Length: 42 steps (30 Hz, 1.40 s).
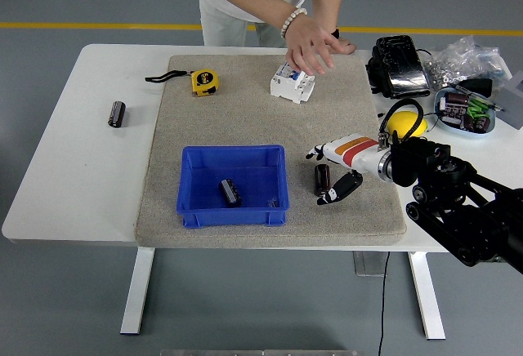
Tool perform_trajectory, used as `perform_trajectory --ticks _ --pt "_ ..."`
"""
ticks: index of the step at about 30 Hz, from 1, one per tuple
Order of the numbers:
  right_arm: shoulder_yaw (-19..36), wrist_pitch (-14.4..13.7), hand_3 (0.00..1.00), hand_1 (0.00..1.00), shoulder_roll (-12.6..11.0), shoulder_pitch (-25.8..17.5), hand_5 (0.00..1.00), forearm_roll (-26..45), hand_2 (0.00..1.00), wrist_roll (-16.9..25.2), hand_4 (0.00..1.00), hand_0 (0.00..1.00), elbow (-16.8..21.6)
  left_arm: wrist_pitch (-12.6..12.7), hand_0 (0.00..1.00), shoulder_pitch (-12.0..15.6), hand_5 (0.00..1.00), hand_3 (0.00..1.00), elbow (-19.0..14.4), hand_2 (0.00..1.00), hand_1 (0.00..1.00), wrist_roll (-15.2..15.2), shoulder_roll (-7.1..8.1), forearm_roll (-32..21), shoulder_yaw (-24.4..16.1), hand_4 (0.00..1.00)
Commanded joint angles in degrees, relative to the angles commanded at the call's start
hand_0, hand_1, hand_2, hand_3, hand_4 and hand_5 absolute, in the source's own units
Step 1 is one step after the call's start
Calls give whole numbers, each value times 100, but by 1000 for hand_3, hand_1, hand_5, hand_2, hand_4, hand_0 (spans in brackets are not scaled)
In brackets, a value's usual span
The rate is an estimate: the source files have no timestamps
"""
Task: Pick up the battery,place it into the box
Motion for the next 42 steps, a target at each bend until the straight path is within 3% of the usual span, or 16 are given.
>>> perform_trajectory --ticks 10,11,16,17,22,23,34,35,40,41,42 --pt "-79 -164 851 748 69 -22 455 27 798 22 998 770 -137 -3 686 -3 513 666 -1 736 655 3 -2 11 -6 680" --pt "-92 -196 801 680 76 -24 452 48 736 25 998 711 -157 -2 686 -3 514 667 -1 737 655 6 -3 18 -9 680" --pt "-109 -394 801 680 90 -44 452 156 736 66 998 711 -298 3 686 -4 514 667 -7 737 655 1 -1 -16 23 680" --pt "-110 -414 772 620 89 -46 422 161 683 67 998 613 -312 4 686 -5 516 668 -7 737 655 2 -1 -14 21 680" --pt "-110 -532 772 620 86 -55 422 299 683 38 998 613 -368 6 686 -9 516 668 -6 737 655 -1 -4 -23 23 680" --pt "-111 -528 731 551 86 -54 361 325 609 35 998 528 -374 5 686 -11 516 669 -7 737 655 1 -4 -14 20 680" --pt "-126 -583 675 523 68 -59 310 340 582 48 978 490 -413 -1 686 -22 516 669 -12 737 655 10 -5 6 14 680" --pt "-127 -594 574 468 65 -60 250 344 531 54 889 447 -412 -2 685 -23 516 670 -12 738 655 8 -4 1 18 680" --pt "-172 -619 574 468 0 -39 250 345 531 58 889 447 -377 5 685 -27 516 670 -9 738 655 -3 -8 -35 36 680" --pt "-172 -624 504 437 -14 -35 231 336 488 57 837 388 -369 7 685 -25 518 671 -7 737 656 -9 -8 -53 41 682" --pt "-172 -630 504 437 -24 -30 231 329 488 56 837 388 -363 8 685 -24 518 671 -7 737 656 -10 -8 -57 42 682"
